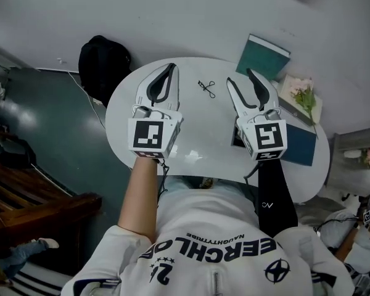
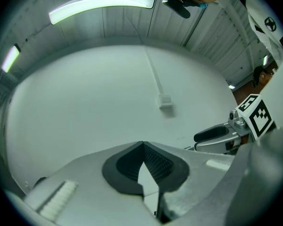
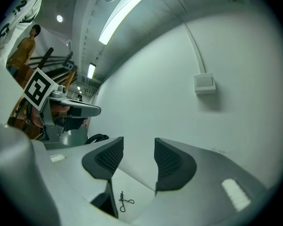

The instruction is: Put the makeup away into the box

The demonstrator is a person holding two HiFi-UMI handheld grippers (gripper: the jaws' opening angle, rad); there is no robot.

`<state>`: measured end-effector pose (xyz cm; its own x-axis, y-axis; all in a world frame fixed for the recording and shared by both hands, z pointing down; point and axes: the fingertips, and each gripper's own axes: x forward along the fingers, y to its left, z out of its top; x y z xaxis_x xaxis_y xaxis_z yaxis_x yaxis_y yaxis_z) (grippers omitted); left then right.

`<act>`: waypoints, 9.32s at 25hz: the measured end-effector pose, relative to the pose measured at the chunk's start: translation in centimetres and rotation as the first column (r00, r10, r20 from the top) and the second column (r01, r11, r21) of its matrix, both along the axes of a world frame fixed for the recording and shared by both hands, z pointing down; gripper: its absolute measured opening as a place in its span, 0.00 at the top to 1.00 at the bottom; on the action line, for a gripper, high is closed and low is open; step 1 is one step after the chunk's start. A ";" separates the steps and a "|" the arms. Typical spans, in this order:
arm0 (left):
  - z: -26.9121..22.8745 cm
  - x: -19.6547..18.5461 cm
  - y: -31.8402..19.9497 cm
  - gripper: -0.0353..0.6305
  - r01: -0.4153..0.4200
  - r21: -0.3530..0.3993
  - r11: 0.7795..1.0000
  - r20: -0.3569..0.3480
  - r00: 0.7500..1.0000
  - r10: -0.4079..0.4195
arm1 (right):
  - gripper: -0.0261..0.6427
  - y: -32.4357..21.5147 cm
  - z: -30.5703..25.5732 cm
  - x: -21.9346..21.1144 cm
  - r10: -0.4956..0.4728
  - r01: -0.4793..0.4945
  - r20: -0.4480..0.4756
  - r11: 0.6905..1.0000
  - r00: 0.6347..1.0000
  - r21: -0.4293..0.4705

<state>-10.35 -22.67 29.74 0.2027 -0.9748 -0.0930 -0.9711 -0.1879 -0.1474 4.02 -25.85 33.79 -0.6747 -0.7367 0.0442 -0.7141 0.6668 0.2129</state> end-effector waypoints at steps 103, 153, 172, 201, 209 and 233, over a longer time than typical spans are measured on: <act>-1.8 6.6 1.6 0.94 -0.151 0.053 0.987 0.005 0.989 0.151 | 0.87 2.7 -0.8 3.2 0.045 -0.045 0.032 0.999 0.998 -0.015; 1.0 18.0 1.3 0.94 -0.361 -0.001 0.933 0.003 0.933 0.361 | 0.86 6.2 21.4 13.3 -0.018 -0.166 -0.459 0.919 0.888 -0.358; 1.7 16.7 0.2 0.94 -0.338 -0.021 0.941 -0.004 0.941 0.338 | 0.86 6.7 27.6 13.0 -0.113 -0.182 -0.547 0.872 0.830 -0.455; 1.0 17.4 1.2 0.94 -0.357 -0.002 0.934 0.004 0.934 0.357 | 0.57 6.5 24.8 13.7 0.004 -0.227 -0.448 0.865 0.894 -0.447; 0.6 17.6 1.4 0.94 -0.359 0.001 0.933 0.008 0.933 0.359 | 0.57 4.3 16.8 13.5 0.111 -0.191 -0.232 0.913 0.966 -0.361; 0.7 19.1 0.6 0.94 -0.362 -0.030 0.932 0.049 0.930 0.363 | 0.57 4.9 2.6 15.4 0.215 -0.210 0.070 0.975 0.974 -0.067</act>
